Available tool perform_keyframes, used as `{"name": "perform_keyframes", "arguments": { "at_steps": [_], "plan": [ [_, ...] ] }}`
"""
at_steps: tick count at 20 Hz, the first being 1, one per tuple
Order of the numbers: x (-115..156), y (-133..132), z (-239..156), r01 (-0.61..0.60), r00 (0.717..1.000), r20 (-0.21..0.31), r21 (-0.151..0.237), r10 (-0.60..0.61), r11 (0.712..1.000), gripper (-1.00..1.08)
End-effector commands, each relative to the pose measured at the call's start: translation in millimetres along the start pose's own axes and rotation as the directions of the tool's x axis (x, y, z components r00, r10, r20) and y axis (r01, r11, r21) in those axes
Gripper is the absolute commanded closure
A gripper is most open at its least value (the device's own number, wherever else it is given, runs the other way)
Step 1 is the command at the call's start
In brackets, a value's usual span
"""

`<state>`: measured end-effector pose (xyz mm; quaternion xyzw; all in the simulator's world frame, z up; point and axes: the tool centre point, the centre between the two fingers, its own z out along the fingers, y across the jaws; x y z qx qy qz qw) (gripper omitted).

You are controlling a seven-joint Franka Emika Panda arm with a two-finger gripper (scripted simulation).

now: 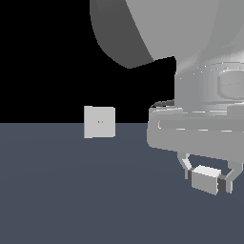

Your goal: Plug the charger into the wall socket.

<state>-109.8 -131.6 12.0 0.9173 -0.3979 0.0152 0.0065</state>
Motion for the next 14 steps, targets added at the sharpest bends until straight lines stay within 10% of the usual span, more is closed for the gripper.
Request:
{"name": "perform_keyframes", "arguments": {
  "at_steps": [1, 14],
  "plan": [
    [0, 0, 0, 0.0, 1.0, 0.0, 0.0, 0.0, 1.0, 1.08],
    [6, -12, -5, 0.064, 0.998, -0.001, 0.002, -0.064, 0.998, 1.08]
  ]
}}
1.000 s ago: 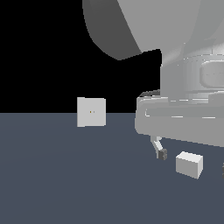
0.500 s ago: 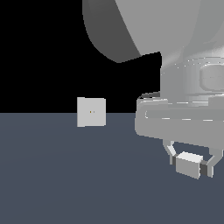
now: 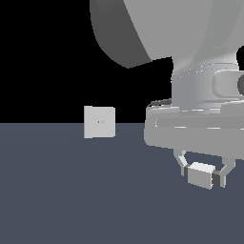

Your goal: Plug the charger into the wall socket.

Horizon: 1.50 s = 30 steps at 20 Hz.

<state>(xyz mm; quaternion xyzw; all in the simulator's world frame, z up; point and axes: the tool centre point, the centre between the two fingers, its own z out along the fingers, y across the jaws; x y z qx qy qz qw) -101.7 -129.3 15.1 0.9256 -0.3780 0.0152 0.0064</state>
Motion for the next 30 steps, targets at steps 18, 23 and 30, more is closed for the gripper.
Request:
{"name": "perform_keyframes", "arguments": {
  "at_steps": [18, 23, 30],
  "plan": [
    [20, -134, -51, 0.627, 0.779, -0.01, 0.018, -0.627, 0.779, 1.08],
    [7, -173, -66, 0.769, 0.639, -0.014, 0.023, -0.769, 0.639, 1.08],
    [-13, -206, -80, 0.874, 0.485, -0.019, 0.028, -0.874, 0.485, 1.08]
  ]
}}
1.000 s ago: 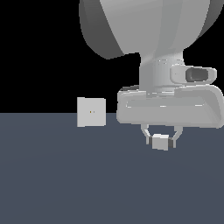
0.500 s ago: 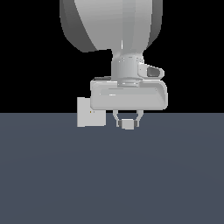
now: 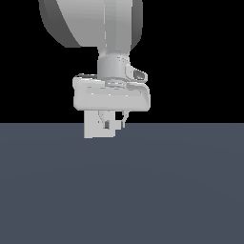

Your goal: Plug the charger into the wall socket.

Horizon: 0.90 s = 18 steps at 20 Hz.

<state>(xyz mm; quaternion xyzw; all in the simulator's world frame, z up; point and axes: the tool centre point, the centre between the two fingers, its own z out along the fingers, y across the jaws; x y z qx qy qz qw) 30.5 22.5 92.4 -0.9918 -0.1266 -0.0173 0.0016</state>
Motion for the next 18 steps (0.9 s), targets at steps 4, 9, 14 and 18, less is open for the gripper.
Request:
{"name": "perform_keyframes", "arguments": {
  "at_steps": [4, 9, 14, 18],
  "plan": [
    [7, -17, -6, 0.09, 0.996, 0.0, 0.004, -0.09, 0.996, 1.08],
    [8, -21, -7, 0.109, 0.994, 0.0, 0.005, -0.109, 0.994, 1.08],
    [8, -21, -7, 0.108, 0.994, 0.001, 0.005, -0.108, 0.994, 1.08],
    [14, -22, -7, 0.108, 0.994, 0.001, 0.005, -0.108, 0.994, 1.08]
  ]
}}
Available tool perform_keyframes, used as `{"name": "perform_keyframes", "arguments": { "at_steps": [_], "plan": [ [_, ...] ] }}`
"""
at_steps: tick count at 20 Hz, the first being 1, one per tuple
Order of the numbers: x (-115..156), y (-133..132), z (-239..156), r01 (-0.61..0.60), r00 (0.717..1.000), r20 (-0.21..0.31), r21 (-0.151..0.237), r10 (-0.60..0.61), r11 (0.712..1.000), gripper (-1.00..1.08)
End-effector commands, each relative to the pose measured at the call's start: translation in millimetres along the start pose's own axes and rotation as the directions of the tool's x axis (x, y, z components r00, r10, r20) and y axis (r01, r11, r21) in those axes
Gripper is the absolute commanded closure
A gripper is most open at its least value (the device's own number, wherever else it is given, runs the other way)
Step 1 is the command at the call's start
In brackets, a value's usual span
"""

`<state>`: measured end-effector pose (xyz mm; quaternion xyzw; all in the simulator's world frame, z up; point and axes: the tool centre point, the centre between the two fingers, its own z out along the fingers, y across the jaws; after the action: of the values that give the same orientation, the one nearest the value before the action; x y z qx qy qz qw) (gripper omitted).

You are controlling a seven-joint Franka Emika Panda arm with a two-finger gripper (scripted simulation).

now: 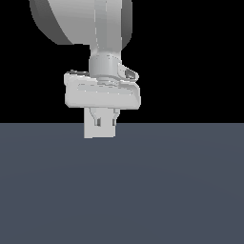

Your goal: Plug the charger into the wall socket.

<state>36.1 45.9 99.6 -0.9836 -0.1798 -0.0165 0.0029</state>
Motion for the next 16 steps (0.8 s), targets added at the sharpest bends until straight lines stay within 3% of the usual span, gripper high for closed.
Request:
{"name": "perform_keyframes", "arguments": {
  "at_steps": [1, 16],
  "plan": [
    [5, 0, 0, 0.001, 1.0, 0.0, 0.0, -0.001, 1.0, 1.08],
    [44, -1, 1, 0.004, 1.0, 0.0, 0.0, -0.004, 1.0, 1.08]
  ]
}}
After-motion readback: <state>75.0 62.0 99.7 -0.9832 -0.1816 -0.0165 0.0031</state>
